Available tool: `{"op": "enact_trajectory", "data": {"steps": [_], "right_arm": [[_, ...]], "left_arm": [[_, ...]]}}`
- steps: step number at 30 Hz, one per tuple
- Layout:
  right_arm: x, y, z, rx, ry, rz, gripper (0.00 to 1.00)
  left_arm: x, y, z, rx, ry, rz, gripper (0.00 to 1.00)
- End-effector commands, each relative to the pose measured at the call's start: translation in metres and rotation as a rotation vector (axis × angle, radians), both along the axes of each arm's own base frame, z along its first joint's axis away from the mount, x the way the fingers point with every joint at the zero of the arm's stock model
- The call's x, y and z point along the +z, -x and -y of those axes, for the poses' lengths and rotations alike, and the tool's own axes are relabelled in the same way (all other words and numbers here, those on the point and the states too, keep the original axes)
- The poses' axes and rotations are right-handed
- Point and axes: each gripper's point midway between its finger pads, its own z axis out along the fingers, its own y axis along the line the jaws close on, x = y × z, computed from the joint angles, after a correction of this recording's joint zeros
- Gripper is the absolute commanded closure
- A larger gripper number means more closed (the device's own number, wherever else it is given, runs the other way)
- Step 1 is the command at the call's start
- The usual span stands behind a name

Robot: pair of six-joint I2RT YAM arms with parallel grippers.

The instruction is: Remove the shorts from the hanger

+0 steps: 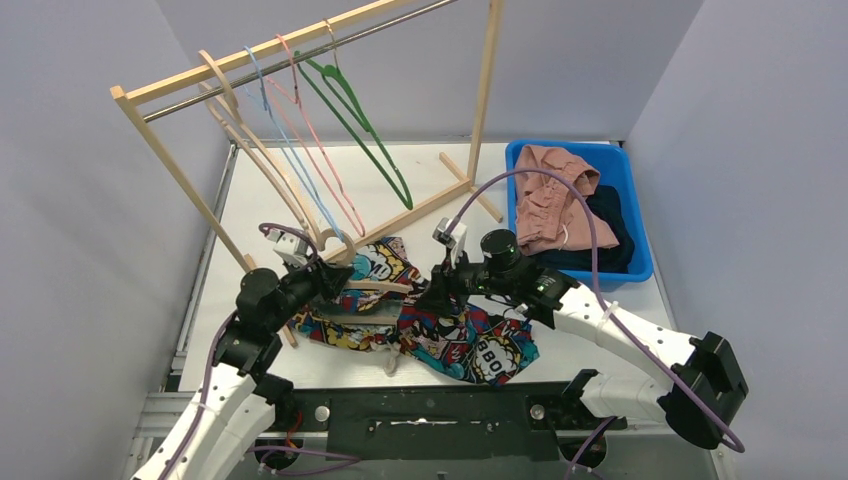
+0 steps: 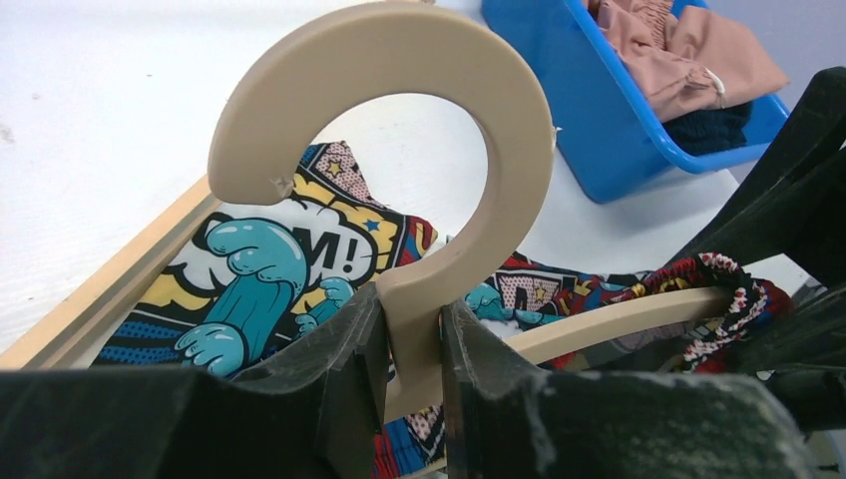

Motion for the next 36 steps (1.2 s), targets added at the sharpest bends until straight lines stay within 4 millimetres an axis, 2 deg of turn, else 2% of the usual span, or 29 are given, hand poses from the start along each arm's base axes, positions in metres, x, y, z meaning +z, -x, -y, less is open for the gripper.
{"op": "enact_trajectory", "data": {"steps": [1, 5, 9, 11, 13, 14, 18, 24, 30, 33, 36], "right_arm": [[0.035, -0.031, 0.001, -0.127, -0.024, 0.135, 0.46], [0.043, -0.041, 0.005, -0.184, -0.027, 0.159, 0.43], [0.045, -0.037, -0.004, -0.146, -0.048, 0.133, 0.45], [0.043, -0.038, -0.007, -0.139, -0.029, 0.109, 0.56], [0.037, -0.041, -0.005, -0.156, 0.013, 0.089, 0.77], [0.035, -0.045, -0.003, -0.178, 0.028, 0.091, 0.84], [0.037, -0.056, 0.007, -0.251, 0.033, 0.11, 0.94], [0.039, -0.079, 0.039, -0.429, 0.031, 0.141, 0.98], [0.03, -0.109, 0.089, -0.664, 0.027, 0.098, 1.0], [0.026, -0.109, 0.099, -0.684, 0.032, 0.097, 1.0], [0.022, -0.104, 0.099, -0.656, 0.046, 0.103, 1.0]], "left_arm": [[0.037, -0.008, -0.017, 0.096, -0.004, 0.116, 1.0], [0.041, -0.007, -0.025, 0.139, -0.002, 0.15, 1.0], [0.041, -0.008, -0.026, 0.141, -0.007, 0.155, 1.0], [0.039, -0.008, -0.026, 0.141, -0.014, 0.144, 1.0], [0.037, -0.009, -0.025, 0.142, -0.021, 0.133, 1.0], [0.036, -0.01, -0.026, 0.145, -0.027, 0.128, 1.0], [0.032, -0.013, -0.03, 0.172, -0.045, 0.104, 1.0], [0.03, -0.015, -0.038, 0.216, -0.058, 0.094, 1.0], [0.033, -0.014, -0.044, 0.25, -0.059, 0.109, 1.0], [0.034, -0.014, -0.046, 0.259, -0.058, 0.114, 1.0], [0.034, -0.014, -0.046, 0.263, -0.058, 0.115, 1.0]]}}
